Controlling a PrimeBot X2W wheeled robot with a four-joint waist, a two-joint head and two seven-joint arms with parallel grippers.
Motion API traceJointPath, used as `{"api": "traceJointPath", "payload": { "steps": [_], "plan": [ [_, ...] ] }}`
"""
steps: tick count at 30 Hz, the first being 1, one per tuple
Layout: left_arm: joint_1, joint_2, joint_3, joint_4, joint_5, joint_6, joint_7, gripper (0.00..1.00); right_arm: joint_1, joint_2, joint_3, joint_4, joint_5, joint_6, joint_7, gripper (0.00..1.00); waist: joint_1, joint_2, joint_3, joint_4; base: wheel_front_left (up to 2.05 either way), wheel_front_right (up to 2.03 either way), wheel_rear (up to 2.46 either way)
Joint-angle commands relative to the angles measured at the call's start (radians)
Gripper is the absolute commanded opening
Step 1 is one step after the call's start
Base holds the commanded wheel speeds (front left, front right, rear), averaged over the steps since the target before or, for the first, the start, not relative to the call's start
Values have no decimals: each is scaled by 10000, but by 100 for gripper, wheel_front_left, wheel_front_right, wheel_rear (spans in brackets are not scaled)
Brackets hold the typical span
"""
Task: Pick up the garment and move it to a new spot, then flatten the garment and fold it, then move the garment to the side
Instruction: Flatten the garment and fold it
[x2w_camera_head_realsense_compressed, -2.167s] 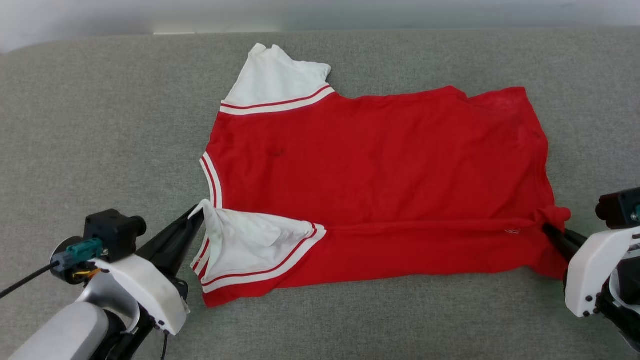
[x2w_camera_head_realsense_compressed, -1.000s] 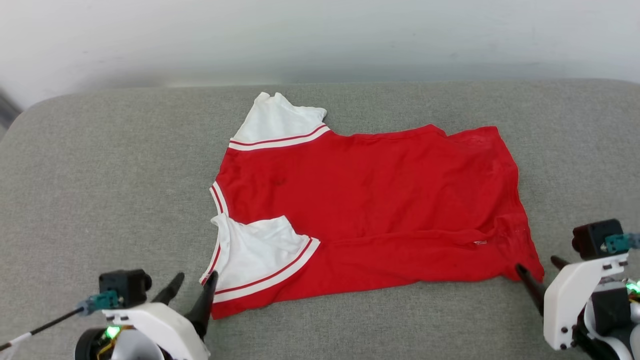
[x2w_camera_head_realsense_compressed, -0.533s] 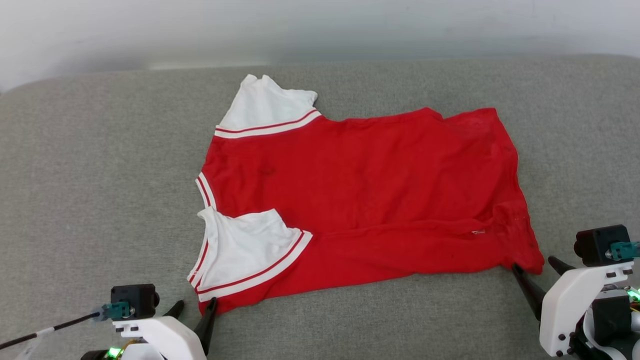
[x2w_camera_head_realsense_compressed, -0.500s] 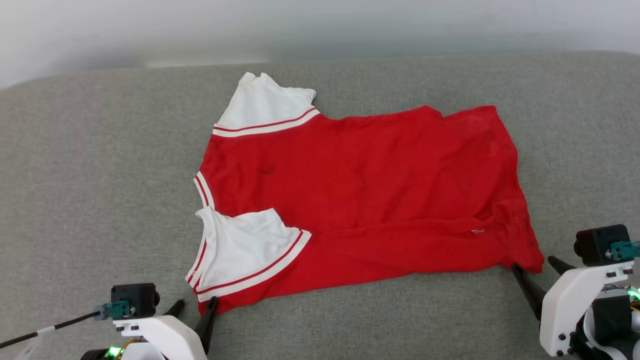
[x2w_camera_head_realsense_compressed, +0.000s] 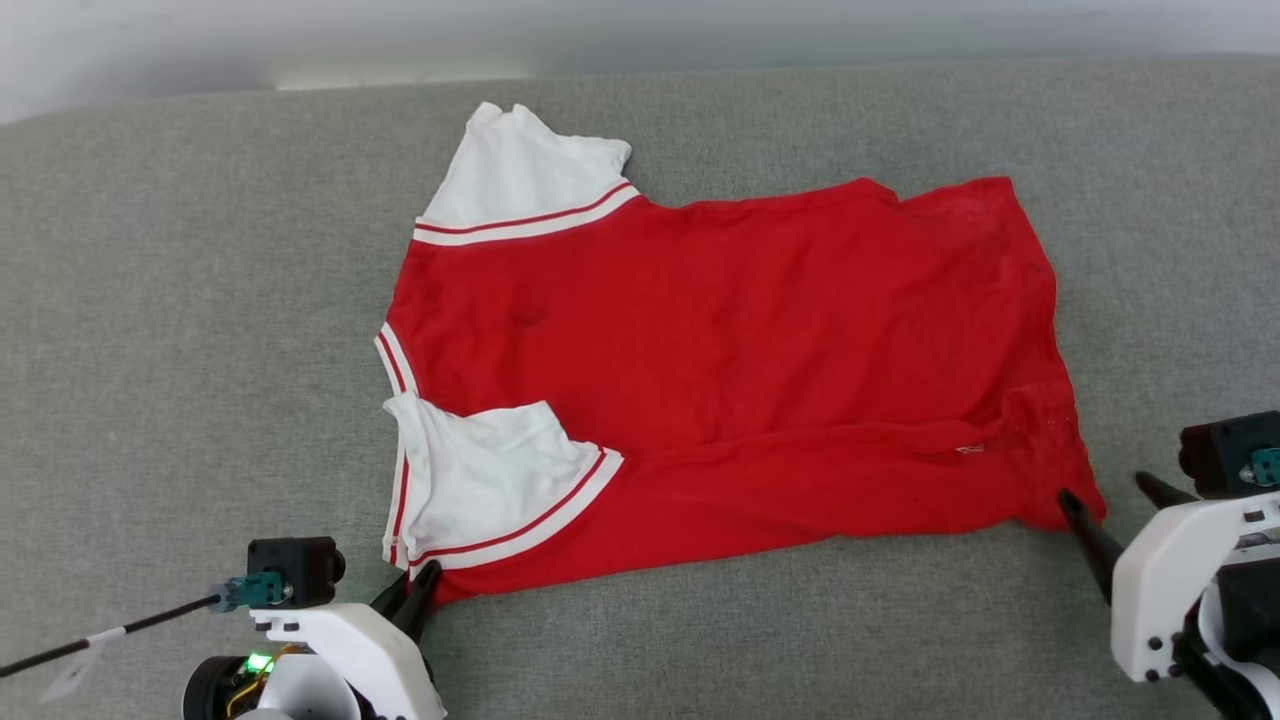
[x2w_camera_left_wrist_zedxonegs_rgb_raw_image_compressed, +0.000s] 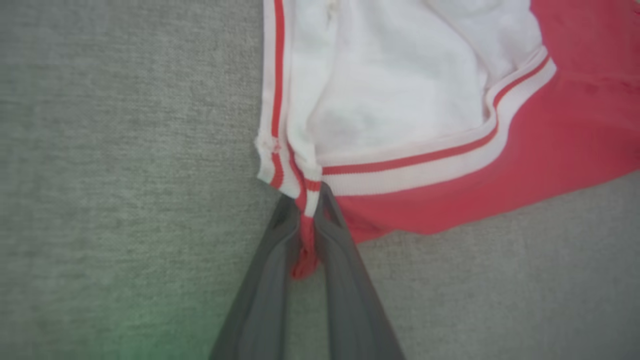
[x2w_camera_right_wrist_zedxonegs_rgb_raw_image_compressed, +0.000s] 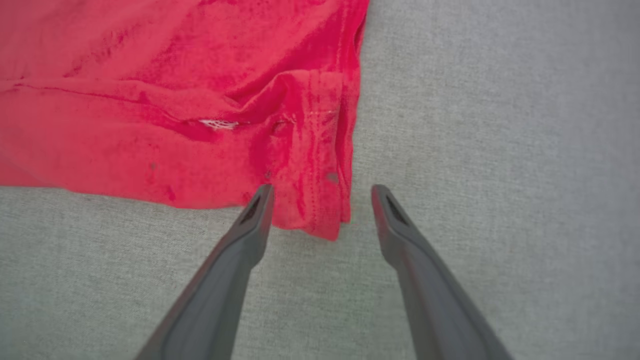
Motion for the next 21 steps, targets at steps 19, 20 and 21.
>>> {"api": "traceJointPath", "payload": {
  "steps": [19,20,21],
  "plan": [
    [174,767,173,-2383,657,280,-473,0,-805,218,-265,2307,-634,-7,470,100,0,0,-323,640,0,0,0],
    [166,786,170,-2465,695,291,-477,0,-858,234,-252,2458,-620,-7,449,100,0,0,-275,669,0,0,0],
    [144,805,168,-2530,728,298,-475,0,-914,201,-231,2626,-655,-7,397,100,0,0,-217,703,0,0,0]
  ]
}}
